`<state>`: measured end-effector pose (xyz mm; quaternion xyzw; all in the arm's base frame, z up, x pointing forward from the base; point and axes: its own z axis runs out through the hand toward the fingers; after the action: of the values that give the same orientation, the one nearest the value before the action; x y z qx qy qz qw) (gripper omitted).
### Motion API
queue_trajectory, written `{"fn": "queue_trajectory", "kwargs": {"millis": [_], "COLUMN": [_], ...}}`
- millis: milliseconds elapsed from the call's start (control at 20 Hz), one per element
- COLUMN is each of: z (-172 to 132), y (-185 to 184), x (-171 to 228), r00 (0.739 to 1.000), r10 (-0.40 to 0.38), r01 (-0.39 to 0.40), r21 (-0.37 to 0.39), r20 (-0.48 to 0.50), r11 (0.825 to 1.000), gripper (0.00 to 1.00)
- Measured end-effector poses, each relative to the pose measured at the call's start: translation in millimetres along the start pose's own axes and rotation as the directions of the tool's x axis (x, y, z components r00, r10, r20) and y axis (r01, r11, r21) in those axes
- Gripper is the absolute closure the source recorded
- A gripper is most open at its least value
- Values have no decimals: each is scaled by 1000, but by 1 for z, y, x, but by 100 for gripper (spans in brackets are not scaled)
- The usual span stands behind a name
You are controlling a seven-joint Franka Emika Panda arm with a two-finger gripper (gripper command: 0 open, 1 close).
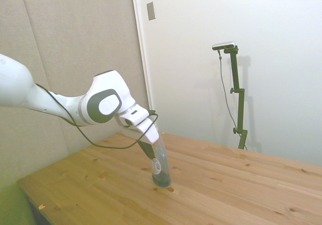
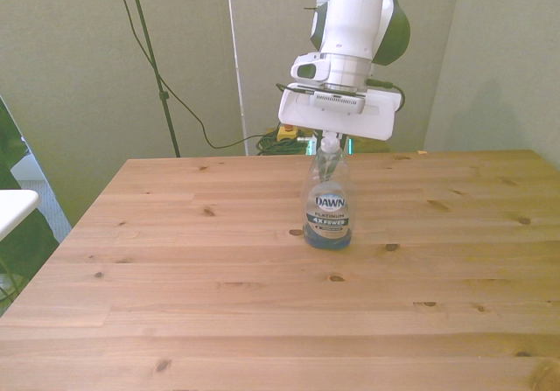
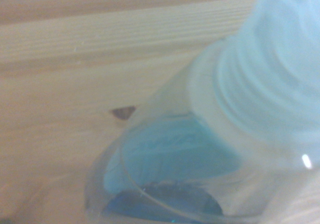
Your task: Knock down the dish soap
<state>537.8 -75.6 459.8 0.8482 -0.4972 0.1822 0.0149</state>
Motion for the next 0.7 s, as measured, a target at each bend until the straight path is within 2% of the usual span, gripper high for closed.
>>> {"fn": "queue_trajectory", "kwargs": {"millis": [250,700], "z": [14,36], "y": [-37,-93], "x": [30,65], "r00": [998,993], "r10": [52,94], "r01": [-51,-89], "r21": [25,62], "r20": [-30,-75], "r11": [998,994], "gripper": [100,100]}}
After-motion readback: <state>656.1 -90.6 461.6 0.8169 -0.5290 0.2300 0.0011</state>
